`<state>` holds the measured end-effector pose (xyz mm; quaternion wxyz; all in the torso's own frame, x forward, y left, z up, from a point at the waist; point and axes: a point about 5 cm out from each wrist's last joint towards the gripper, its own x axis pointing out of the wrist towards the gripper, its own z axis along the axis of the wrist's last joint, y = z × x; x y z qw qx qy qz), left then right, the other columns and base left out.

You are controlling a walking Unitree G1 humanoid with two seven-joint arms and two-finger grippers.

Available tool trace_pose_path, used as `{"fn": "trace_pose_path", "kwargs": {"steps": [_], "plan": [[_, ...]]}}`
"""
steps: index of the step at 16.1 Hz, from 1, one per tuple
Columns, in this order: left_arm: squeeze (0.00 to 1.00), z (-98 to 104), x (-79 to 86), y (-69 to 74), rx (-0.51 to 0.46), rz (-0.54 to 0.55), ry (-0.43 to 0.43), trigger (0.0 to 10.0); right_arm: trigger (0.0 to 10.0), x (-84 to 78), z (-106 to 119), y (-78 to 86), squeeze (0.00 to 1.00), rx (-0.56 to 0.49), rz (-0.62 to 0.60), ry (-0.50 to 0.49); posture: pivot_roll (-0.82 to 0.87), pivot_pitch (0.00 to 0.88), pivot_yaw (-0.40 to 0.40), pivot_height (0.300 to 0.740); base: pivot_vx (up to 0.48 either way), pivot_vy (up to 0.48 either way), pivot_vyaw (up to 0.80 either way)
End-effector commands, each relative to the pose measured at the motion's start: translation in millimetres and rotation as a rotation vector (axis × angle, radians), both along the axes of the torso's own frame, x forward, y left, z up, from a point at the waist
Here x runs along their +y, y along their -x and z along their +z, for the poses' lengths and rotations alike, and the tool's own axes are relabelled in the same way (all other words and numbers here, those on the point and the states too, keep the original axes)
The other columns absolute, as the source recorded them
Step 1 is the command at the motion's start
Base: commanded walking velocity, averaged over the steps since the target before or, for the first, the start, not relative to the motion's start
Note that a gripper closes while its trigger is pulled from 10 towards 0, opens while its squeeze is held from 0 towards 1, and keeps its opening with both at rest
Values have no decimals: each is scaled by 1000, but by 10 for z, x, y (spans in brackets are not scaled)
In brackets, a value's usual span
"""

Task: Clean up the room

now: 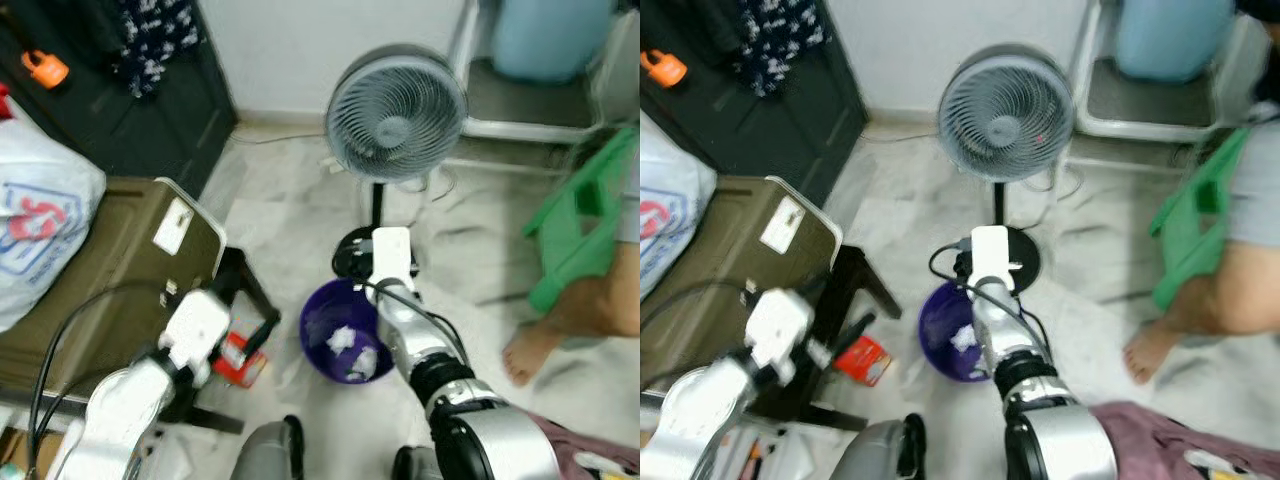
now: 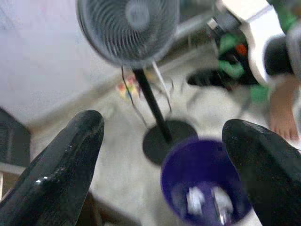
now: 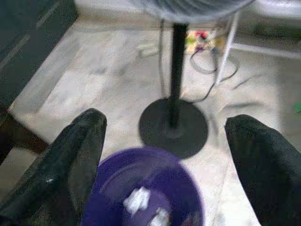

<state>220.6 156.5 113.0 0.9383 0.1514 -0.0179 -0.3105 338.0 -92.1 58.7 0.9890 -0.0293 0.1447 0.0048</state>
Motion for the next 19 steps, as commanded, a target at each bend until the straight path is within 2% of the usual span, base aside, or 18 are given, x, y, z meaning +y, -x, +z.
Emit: {"fn": "trace_pose_path", "kwargs": {"steps": [1,4,6,8,11,14,15,19], "plan": [[0,37,-82,-101,-23,20,38,10000,10000,25,-2,42,1000,-6,30,11,144,35,92,740,0,0,0],[0,213,-398,-390,-113,31,129,10000,10000,-84,86,104,1000,-65,48,48,76,0,63,740,0,0,0],[0,229,-527,-483,-136,44,127,10000,10000,-136,113,152,1000,-87,74,87,49,0,50,740,0,0,0],[0,249,-623,-590,-181,119,136,10000,10000,-321,218,277,1000,-154,82,108,15,0,26,740,0,0,0],[0,224,-524,-662,-208,243,117,10000,10000,-473,208,451,1000,-195,98,76,16,0,12,740,0,0,0],[0,170,-398,-681,-192,309,136,10000,10000,-449,321,398,1000,-241,116,51,17,0,17,740,0,0,0],[0,146,-367,-684,-186,336,136,10000,10000,-420,353,400,0,-255,138,56,18,0,18,740,0,0,0],[0,54,-300,-669,-159,360,138,10000,10000,-363,405,429,0,-290,163,81,14,0,29,740,0,0,200]]}}
